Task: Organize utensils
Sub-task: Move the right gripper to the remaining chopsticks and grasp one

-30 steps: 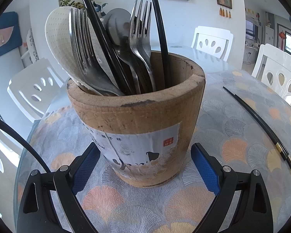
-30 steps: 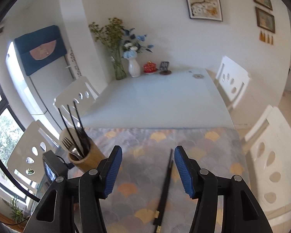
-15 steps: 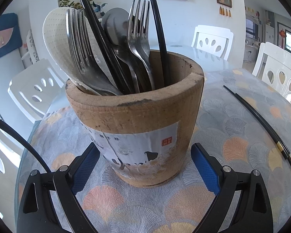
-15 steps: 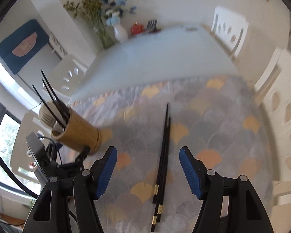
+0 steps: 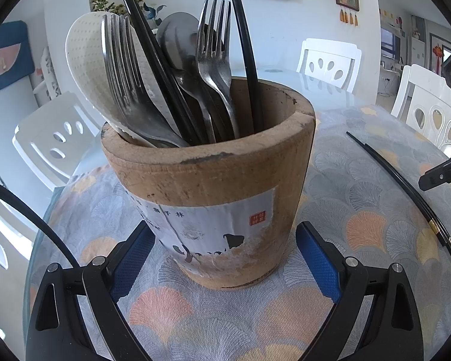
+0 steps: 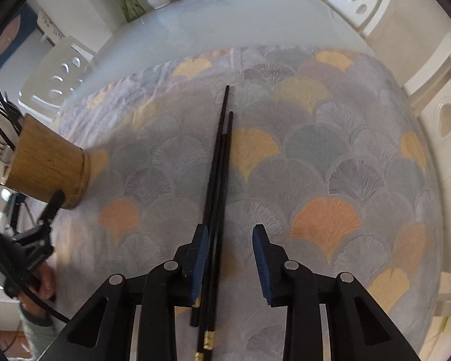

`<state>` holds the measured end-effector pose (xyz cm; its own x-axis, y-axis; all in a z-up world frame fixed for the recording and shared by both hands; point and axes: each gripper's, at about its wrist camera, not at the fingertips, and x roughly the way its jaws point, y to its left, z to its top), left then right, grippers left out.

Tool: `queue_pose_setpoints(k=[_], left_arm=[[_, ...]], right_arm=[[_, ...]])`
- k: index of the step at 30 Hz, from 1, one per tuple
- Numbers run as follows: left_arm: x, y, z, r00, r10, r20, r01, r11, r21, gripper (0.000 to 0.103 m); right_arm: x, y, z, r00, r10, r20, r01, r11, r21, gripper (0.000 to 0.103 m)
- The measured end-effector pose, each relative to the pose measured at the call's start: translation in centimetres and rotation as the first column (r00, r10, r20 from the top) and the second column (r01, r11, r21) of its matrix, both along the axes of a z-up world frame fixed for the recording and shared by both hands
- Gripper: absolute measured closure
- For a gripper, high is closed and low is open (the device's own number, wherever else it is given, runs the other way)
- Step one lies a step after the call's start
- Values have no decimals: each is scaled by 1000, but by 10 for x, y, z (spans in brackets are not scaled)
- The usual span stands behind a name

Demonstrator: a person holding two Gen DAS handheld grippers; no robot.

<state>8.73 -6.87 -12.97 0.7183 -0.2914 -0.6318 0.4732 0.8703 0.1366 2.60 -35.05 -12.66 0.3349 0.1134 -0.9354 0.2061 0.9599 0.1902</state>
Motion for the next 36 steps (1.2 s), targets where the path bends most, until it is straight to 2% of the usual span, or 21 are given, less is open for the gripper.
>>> queue_pose_setpoints(k=[6,13,19,26,36], left_arm=[[0,0,0,1000,0,-1,0,1000,-1,8],[0,-1,0,1000,-1,-1,1,1000,-2,8],[0,-2,-1,1000,-2,-6,2,1000,-3,8],[-1,-2,-1,1000,-3,-11,3,1000,-9,8],[-1,-2,0,1000,-4,-11,4,1000,-11,8]], right_arm=[[6,2,-11,999,19,-34,-20,999,-26,74],[14,8,-11,997,38,-68,-45,993,-106,74],[20,10,-14,995,35,-98,-47,992,-117,74],[28,26,-18,990,57,-127,-86,968,-234,74],[37,24,-20,987,45,-155,-80,970,-230,72]])
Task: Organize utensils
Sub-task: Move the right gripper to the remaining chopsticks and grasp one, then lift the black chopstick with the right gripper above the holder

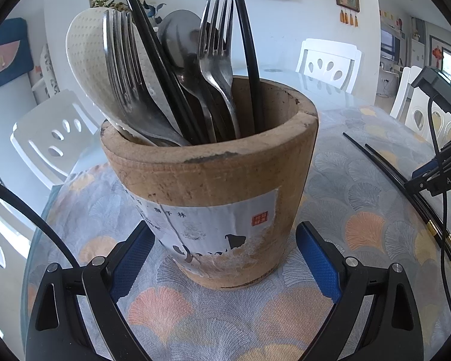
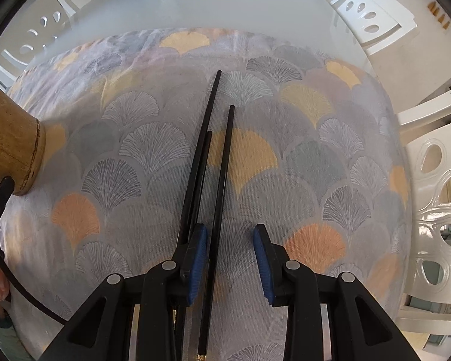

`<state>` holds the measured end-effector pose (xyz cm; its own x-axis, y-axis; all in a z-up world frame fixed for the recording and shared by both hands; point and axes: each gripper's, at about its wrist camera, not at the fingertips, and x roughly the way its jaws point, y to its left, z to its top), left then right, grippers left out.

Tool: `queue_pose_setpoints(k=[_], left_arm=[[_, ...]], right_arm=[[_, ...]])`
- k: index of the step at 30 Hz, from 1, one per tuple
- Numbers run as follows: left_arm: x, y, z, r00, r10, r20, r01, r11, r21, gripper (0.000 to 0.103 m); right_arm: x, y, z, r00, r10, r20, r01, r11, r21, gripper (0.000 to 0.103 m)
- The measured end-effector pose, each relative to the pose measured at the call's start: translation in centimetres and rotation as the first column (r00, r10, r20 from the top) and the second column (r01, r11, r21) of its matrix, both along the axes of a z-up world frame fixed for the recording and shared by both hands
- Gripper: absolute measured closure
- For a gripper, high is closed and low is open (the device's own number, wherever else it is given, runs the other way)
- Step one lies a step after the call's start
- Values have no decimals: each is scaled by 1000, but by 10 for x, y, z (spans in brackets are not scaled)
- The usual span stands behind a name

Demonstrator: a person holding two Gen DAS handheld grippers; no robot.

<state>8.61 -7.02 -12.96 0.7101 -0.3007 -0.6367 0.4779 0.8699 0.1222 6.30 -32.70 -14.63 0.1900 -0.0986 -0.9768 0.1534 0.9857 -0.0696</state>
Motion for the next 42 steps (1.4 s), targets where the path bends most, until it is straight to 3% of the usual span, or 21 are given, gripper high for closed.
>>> queue_pose_setpoints(k=[5,7,10,19,31,42], left_arm=[[1,3,1,1000,-5,-7,5,1000,-17,8],[2,4,1,1000,-5,-10,5,1000,-20,8],[2,4,1,1000,-5,-10,5,1000,-18,8],[2,4,2,1000,-3,-7,3,1000,-11,8],[1,3,1,1000,-2,-6,2,1000,-8,8],[2,2,1,1000,-2,-5,2,1000,-6,8]], right_arm=[[1,8,0,1000,19,4,-18,999,-26,80],[1,16,2,999,34,5,-33,998,-49,92],[0,30,3,998,64,4,-64,994,-83,97],[-6,25,12,997,65,32,-63,996,-62,98],[-39,28,51,980,89,176,-80,995,-55,98],[-78,11,99,942,-9,335,8,1000,6,98]])
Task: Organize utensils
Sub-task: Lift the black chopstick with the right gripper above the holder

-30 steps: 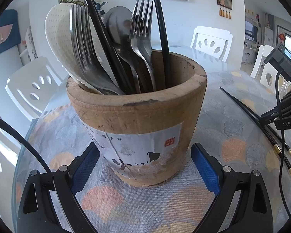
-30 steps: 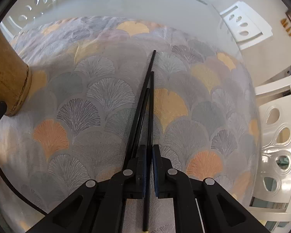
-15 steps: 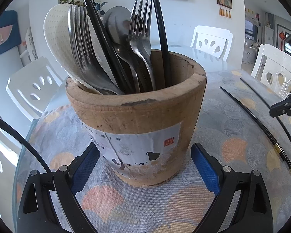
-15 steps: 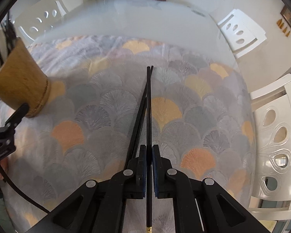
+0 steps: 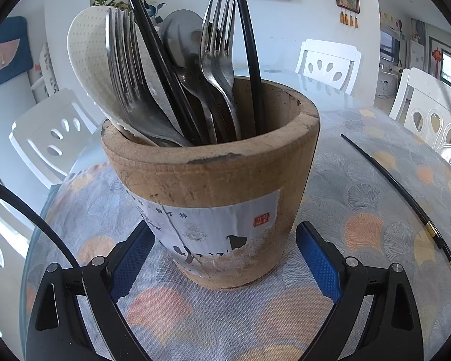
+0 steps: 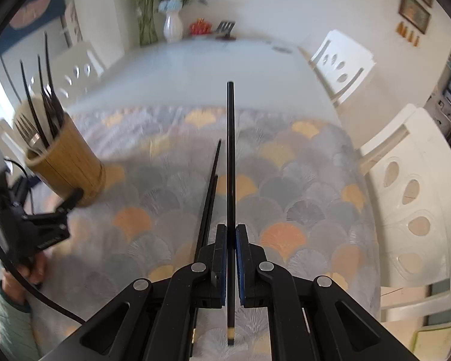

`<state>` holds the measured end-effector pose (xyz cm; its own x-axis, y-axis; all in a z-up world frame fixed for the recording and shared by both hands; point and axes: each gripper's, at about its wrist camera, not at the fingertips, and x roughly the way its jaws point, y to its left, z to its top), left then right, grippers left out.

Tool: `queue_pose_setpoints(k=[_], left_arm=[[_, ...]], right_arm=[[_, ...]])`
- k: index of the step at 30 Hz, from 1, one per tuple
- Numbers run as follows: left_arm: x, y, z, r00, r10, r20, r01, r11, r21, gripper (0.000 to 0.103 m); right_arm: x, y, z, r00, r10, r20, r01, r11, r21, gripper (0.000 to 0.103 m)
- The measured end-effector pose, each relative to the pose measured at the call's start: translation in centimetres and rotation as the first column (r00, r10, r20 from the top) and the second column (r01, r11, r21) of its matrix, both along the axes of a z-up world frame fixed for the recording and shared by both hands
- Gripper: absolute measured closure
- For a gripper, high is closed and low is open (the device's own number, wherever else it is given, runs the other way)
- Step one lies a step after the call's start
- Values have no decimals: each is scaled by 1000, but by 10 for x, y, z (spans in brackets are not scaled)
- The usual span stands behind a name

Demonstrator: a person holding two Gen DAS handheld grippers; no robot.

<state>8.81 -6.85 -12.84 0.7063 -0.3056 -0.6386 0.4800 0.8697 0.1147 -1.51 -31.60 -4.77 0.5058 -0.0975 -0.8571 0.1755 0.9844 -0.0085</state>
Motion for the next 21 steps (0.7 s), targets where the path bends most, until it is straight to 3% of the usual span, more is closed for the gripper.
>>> queue_pose_setpoints(k=[4,8,14,21], left_arm=[[0,0,0,1000,0,0,0,1000,0,8],[0,0,0,1000,-1,-2,1,1000,-5,8],[-1,0,1,1000,-4,-4,4,1000,-13,8],[-2,0,1,1000,-4,-2,4,1000,-12,8]], right_arm=[[-12,0,27,994,-10,106,8,1000,24,98],[-13,7,62,969,-12,248,14,1000,-8,98],[11,21,120,904,21,428,-19,1000,-10,98],[33,59,191,813,134,567,-176,984,20,98]])
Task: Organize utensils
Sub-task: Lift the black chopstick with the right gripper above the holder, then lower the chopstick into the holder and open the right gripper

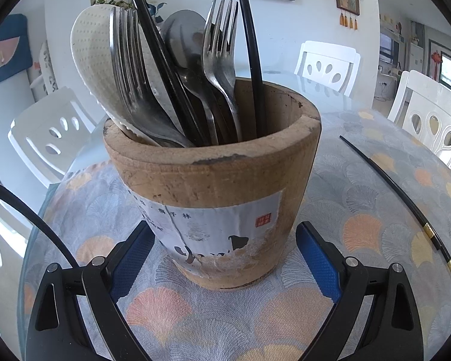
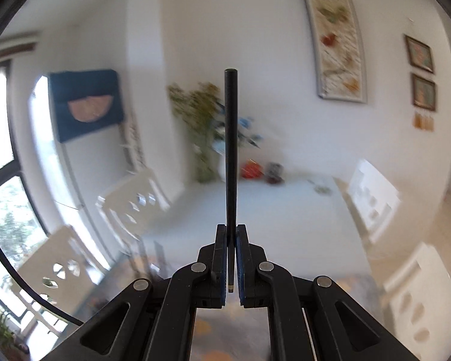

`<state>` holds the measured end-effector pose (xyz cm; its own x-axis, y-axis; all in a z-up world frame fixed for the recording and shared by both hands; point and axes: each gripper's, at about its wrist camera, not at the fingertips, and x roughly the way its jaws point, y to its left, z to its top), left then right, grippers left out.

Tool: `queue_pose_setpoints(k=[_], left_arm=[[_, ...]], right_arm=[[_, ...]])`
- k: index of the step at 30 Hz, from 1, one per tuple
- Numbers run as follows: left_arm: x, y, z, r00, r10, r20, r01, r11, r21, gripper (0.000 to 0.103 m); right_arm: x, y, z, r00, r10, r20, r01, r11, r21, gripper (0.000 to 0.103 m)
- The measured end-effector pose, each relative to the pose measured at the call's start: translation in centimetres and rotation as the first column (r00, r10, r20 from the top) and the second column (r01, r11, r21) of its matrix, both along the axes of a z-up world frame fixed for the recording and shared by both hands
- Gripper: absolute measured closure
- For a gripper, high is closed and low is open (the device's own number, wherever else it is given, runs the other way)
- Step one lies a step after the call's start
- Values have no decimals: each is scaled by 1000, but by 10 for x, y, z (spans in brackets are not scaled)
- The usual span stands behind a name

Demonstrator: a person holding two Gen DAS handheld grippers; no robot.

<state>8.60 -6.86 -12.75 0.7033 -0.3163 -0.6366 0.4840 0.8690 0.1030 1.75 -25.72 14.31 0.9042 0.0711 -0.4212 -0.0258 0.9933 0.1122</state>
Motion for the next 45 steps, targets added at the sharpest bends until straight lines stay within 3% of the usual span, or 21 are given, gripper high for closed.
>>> queue_pose_setpoints(k=[4,7,15,24,29,32,36,39,42,45], left_arm=[[0,0,0,1000,0,-1,0,1000,-2,8],[0,-1,-1,1000,1,1,-1,1000,5,8],[-1,-1,-1,1000,1,2,-1,1000,8,8],[-1,-1,-2,1000,2,4,-2,1000,11,8],[-1,-1,-1,1000,2,7,-2,1000,12,8],[-1,1,0,1000,0,8,0,1000,-2,8],[2,5,0,1000,8,-2,-8,1000,-19,8],[1,4,1,1000,11,-1,-11,1000,-20,8],[-1,2,1,1000,9,9,-9,1000,-11,8],[-2,2,1,1000,13,14,-13,1000,-12,8]], right_arm=[[11,30,24,994,102,39,-103,994,24,98],[19,52,24,989,146,32,-147,989,16,98],[36,91,-18,967,244,-77,-243,970,19,98],[50,91,-53,952,265,-152,-255,963,81,98],[56,94,-63,924,298,-237,-277,953,121,97],[47,80,-56,939,266,-220,-236,960,152,83],[12,48,-28,976,186,-116,-163,968,189,67],[-18,24,0,994,104,-30,-97,979,178,45],[-52,4,28,998,47,48,-55,985,163,42],[-72,-7,41,998,-10,62,1,991,133,41]])
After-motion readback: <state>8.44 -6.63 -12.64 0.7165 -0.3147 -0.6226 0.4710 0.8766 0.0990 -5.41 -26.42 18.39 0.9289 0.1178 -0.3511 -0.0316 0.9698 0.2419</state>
